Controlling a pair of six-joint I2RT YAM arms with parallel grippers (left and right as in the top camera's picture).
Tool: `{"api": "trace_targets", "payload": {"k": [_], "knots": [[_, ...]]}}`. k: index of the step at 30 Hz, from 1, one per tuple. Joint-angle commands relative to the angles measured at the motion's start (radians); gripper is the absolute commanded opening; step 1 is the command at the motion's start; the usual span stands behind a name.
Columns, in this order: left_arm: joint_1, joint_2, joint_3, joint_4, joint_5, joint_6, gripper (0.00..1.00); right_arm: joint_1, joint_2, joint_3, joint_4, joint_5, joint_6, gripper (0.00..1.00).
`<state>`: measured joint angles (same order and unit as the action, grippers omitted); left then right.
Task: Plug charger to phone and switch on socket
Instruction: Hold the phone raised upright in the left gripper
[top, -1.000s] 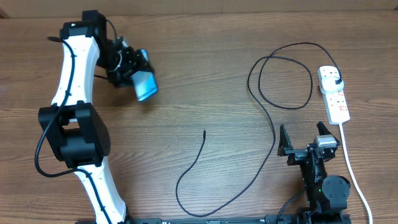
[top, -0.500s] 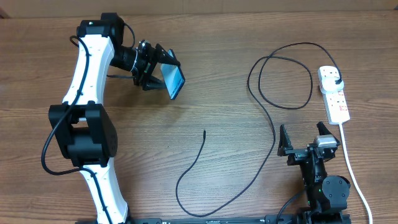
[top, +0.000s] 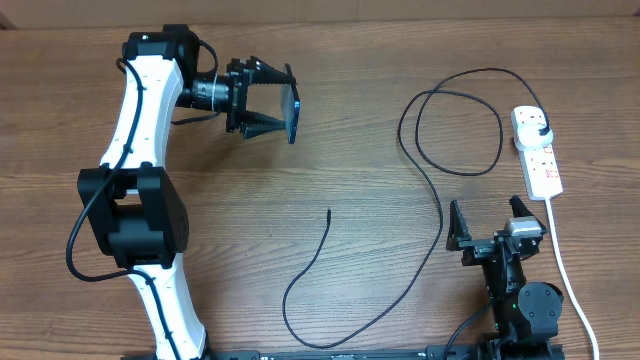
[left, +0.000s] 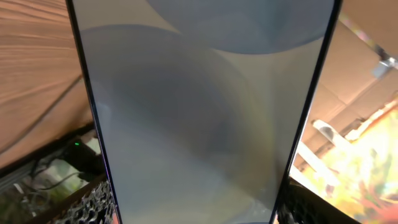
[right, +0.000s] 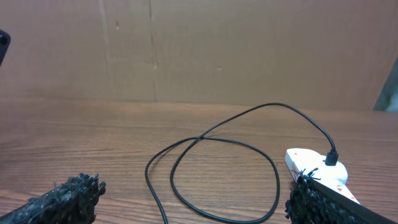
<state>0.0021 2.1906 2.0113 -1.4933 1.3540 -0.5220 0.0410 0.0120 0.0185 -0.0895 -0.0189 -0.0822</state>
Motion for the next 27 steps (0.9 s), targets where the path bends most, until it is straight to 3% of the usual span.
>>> {"api": "trace_targets", "payload": {"k": [1,14,27], "knots": [[0.004,-0.001,0.032,-0.002,0.113,-0.022,0.04,0.005,-0.01,-0.011,0.005,0.002,0.003,1.0],[0.004,-0.001,0.032,-0.003,0.113,-0.198,0.04,0.005,-0.01,-0.011,0.005,0.002,0.003,1.0],[0.004,-0.001,0.032,-0.003,0.109,-0.2,0.04,0.005,-0.01,-0.011,0.005,0.002,0.003,1.0]]}}
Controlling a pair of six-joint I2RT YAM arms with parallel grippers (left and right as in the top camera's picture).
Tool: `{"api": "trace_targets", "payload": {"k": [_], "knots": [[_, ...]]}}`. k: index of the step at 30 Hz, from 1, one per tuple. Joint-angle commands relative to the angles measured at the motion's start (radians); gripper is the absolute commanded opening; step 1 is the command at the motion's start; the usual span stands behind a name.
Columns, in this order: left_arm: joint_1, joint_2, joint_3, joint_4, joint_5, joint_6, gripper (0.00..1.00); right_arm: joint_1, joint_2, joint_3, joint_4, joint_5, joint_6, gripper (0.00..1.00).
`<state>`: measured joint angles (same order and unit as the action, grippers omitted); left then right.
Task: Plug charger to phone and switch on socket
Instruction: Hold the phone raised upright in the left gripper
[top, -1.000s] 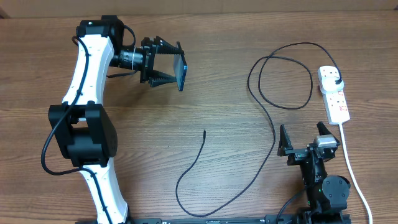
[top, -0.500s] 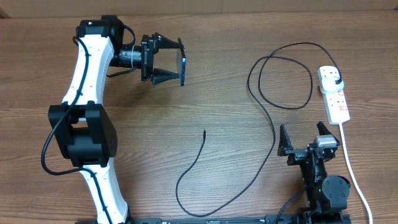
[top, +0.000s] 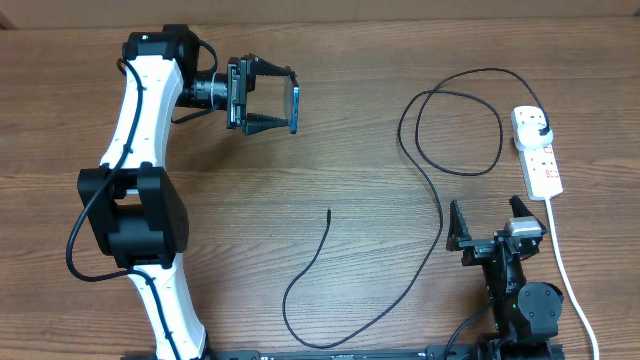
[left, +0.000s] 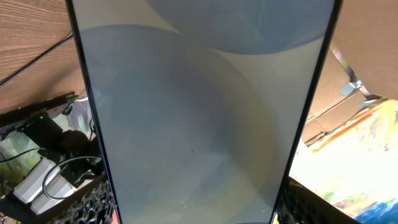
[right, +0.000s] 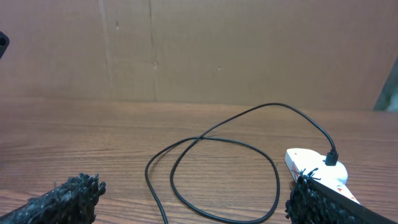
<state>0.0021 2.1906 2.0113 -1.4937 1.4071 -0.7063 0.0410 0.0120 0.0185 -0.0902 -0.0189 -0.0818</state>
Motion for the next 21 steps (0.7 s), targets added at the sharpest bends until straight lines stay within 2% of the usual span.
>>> {"api": "trace_targets", "payload": {"k": [1,21], "knots": [[0.004,-0.001,0.032,-0.002,0.056,-0.016,0.04,0.005,-0.01,-0.011,0.006,0.002,0.002,1.0],[0.004,-0.001,0.032,-0.002,0.049,-0.016,0.04,0.005,-0.01,-0.011,0.006,0.002,0.002,1.0]]}}
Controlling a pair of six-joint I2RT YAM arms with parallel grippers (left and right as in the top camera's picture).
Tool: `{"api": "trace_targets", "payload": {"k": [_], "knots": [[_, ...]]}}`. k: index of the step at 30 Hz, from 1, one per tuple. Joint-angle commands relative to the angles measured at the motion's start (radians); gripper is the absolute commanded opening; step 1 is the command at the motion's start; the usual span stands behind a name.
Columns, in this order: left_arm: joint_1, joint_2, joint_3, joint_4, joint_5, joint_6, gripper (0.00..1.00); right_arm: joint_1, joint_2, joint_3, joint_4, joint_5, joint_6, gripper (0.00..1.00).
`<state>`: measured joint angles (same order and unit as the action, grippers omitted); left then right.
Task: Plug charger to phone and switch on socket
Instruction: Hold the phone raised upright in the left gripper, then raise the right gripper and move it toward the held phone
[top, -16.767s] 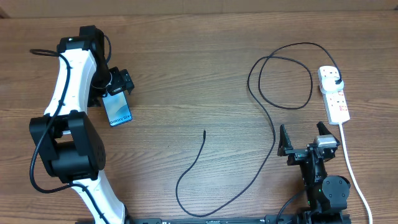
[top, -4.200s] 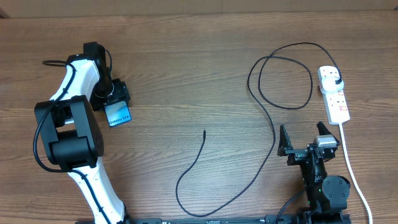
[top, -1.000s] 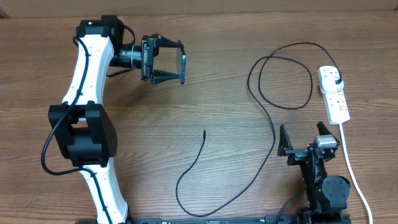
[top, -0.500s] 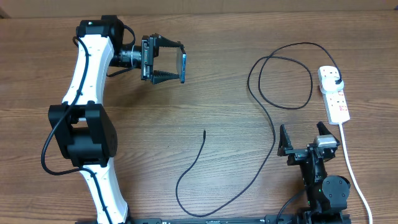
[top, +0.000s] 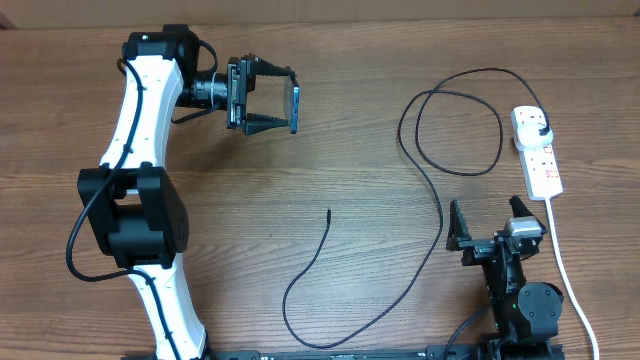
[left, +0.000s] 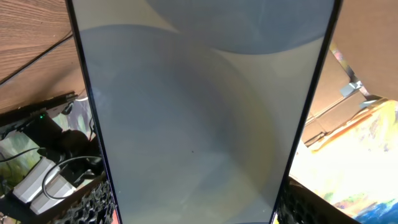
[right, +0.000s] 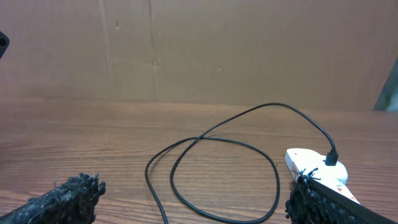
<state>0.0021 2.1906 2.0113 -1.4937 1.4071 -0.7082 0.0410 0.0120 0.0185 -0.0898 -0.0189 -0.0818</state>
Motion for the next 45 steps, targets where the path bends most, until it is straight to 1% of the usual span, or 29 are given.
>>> {"api": "trace_targets", "payload": {"k": [1,10,45], "knots": [[0.004,-0.001,0.032,-0.002,0.049,-0.014,0.05,0.005,-0.01,-0.011,0.006,0.002,0.002,1.0],[0.004,-0.001,0.032,-0.002,0.023,-0.014,0.04,0.005,-0.01,-0.011,0.006,0.002,0.002,1.0],[0.004,-0.001,0.032,-0.002,0.002,-0.014,0.04,0.005,-0.01,-0.011,0.005,0.002,0.002,1.0]]}}
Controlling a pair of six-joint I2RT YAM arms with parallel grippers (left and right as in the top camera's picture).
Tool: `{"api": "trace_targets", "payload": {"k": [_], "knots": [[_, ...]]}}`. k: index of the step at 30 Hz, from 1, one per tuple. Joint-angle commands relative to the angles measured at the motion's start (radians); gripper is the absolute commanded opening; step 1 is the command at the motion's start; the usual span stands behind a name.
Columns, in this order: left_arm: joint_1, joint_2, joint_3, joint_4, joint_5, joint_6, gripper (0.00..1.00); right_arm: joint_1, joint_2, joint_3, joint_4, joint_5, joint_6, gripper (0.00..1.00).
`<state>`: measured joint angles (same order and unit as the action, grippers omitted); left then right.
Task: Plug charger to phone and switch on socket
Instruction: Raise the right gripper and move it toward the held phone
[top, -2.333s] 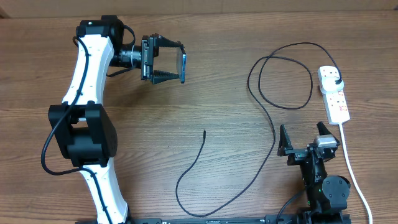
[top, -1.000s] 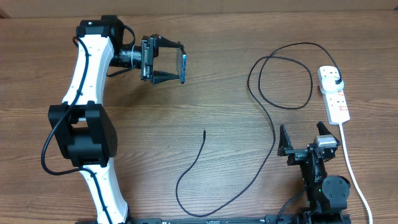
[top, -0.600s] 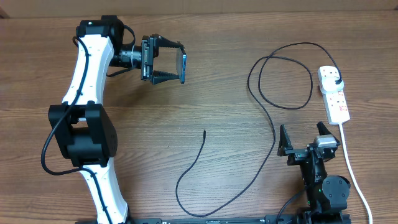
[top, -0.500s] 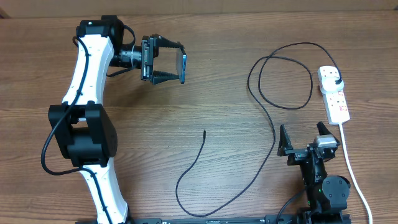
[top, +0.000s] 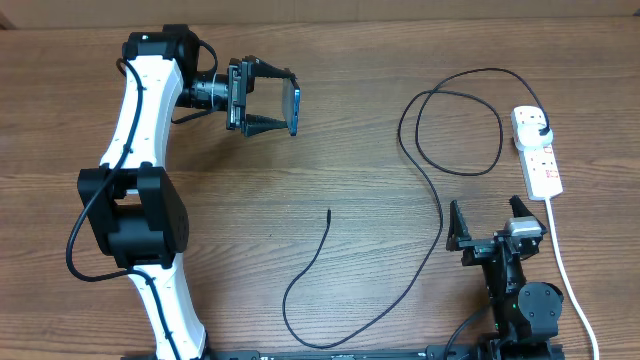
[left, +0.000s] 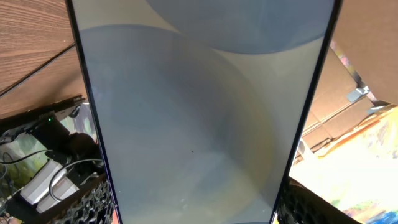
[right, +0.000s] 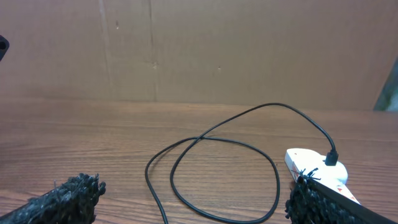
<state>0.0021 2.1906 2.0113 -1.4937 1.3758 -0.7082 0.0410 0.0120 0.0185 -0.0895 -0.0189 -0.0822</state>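
My left gripper (top: 290, 104) is shut on the phone (top: 296, 105), a dark slab held on edge above the table at the back left. In the left wrist view the phone (left: 199, 112) fills the frame, its glass facing the camera. The black charger cable (top: 437, 200) runs from the white socket strip (top: 536, 152) at the right, loops, and ends at a free tip (top: 329, 212) in the table's middle. My right gripper (top: 492, 222) stands open near the front right, with nothing between its fingers; the cable loop (right: 211, 177) and the socket strip (right: 317, 171) lie ahead of it.
The strip's white lead (top: 570, 280) runs along the right edge toward the front. A brown cardboard wall (right: 199, 50) stands behind the table. The wooden table (top: 350, 290) is bare between the cable tip and the left arm.
In the left wrist view the background beside the phone has shifted slightly, so the left wrist turned a little. The phone stays gripped. The right arm and cable have not moved.
At first my left gripper held the phone tilted at the back left. A moment later the wrist had turned and the phone stood more square to the table. It has kept nearly that pose since, while the right gripper stayed open and still.
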Motion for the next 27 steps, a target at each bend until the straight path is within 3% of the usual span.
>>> {"api": "trace_targets", "payload": {"k": [1,15,27], "knots": [[0.004,-0.001,0.032,-0.002,0.032,-0.014,0.04,0.005,-0.01,-0.011,0.005,0.002,0.003,1.0],[0.004,-0.001,0.032,-0.002,-0.086,-0.004,0.04,0.005,-0.01,-0.011,0.005,0.002,0.003,1.0],[0.004,-0.001,0.032,-0.002,-0.086,0.085,0.04,0.005,-0.01,-0.011,0.005,0.002,0.003,1.0]]}}
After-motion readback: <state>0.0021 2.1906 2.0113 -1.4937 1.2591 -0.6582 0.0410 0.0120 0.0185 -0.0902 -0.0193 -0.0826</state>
